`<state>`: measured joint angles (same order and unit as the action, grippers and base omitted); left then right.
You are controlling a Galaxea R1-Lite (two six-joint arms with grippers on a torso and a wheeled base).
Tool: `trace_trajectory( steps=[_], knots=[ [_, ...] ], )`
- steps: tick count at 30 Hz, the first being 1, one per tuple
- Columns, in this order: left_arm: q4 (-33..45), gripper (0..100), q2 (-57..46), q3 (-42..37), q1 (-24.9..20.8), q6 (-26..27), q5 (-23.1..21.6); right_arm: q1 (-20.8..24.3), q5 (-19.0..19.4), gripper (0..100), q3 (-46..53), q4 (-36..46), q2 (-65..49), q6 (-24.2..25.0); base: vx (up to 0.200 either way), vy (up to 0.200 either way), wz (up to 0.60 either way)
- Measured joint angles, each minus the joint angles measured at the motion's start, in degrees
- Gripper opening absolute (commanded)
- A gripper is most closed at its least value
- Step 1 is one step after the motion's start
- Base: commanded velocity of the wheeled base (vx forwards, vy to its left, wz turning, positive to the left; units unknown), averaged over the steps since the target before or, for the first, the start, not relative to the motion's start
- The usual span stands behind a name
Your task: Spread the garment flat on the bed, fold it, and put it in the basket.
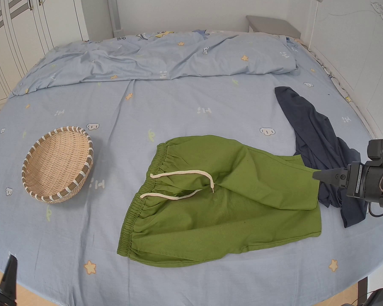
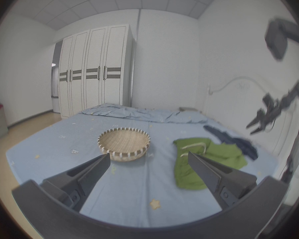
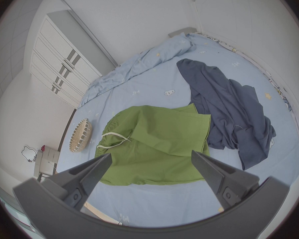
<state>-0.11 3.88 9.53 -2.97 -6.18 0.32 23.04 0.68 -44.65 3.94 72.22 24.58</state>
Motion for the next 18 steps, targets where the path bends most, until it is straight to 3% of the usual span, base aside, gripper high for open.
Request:
trace_trajectory(
  steps=[6,12,15,18],
  knots=[
    [6.0,100,10.2,13.8,-9.7,-12.3,-0.6,-1.1,0.4,100,2.4,-5.0,-1.3,-0.4,0.000,0.000,0.00],
    [3.2,100,24.8,18.8,-17.1,-22.9,-2.5,-1.6,1.0,100,4.0,-8.2,-1.2,-0.4,0.000,0.000,0.00],
    [-0.7,100,33.0,19.0,-18.4,-26.2,-6.3,-1.9,1.9,100,4.8,-9.3,-1.1,-0.4,0.000,0.000,0.00],
    [-4.6,100,41.4,18.6,-18.2,-28.6,-13.2,-2.0,3.3,100,5.4,-10.2,-1.0,-0.4,0.000,0.000,0.00]
  ],
)
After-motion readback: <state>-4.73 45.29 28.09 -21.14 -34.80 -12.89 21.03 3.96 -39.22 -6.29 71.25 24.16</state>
